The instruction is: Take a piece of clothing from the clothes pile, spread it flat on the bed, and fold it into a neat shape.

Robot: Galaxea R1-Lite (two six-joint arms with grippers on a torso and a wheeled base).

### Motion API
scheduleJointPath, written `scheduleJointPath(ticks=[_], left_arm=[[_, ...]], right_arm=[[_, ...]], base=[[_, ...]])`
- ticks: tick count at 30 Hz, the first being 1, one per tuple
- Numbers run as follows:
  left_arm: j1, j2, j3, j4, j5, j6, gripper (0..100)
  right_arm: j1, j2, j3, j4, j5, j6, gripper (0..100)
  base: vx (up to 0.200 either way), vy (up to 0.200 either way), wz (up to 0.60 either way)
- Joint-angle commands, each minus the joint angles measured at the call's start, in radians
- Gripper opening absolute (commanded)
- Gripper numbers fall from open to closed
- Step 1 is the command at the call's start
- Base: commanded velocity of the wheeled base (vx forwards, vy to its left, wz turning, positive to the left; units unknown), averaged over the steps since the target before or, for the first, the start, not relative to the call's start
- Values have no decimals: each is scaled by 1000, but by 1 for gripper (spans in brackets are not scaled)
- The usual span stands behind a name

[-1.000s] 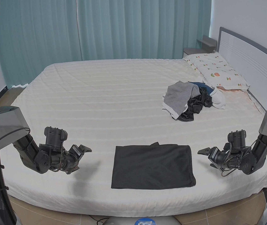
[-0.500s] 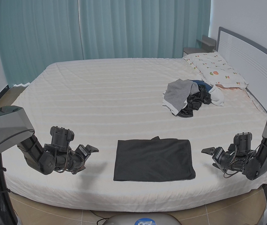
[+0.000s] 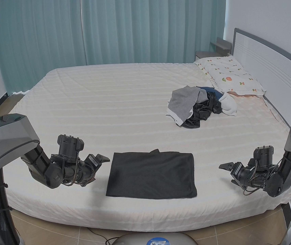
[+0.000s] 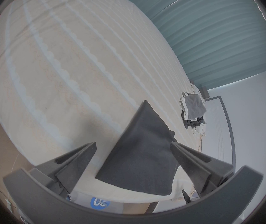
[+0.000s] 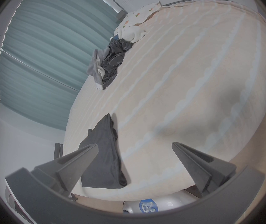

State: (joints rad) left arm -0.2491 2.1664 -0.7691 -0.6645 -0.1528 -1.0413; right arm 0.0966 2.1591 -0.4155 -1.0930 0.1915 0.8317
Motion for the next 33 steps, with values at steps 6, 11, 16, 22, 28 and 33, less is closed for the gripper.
scheduleJointPath(ticks=[6,11,16,22,28,33], left_arm=[[-2,33,-10,-7,12,144,100],[-2,82,2,-58,2,353,100],[-1,167,7,-219,10,464,100],[-1,228,19,-310,1,475,100],[-2,231,19,-325,1,475,100],[-2,230,25,-363,-1,475,100]], right_arm=[[2,5,1,-7,2,1,100],[2,10,14,-44,9,1,100],[2,28,29,-96,13,0,100],[5,50,37,-127,13,0,100],[23,56,37,-133,13,0,100],[34,62,37,-133,13,1,100]], base=[[0,0,0],[0,0,0],[0,0,0],[0,0,0],[0,0,0],[0,0,0]])
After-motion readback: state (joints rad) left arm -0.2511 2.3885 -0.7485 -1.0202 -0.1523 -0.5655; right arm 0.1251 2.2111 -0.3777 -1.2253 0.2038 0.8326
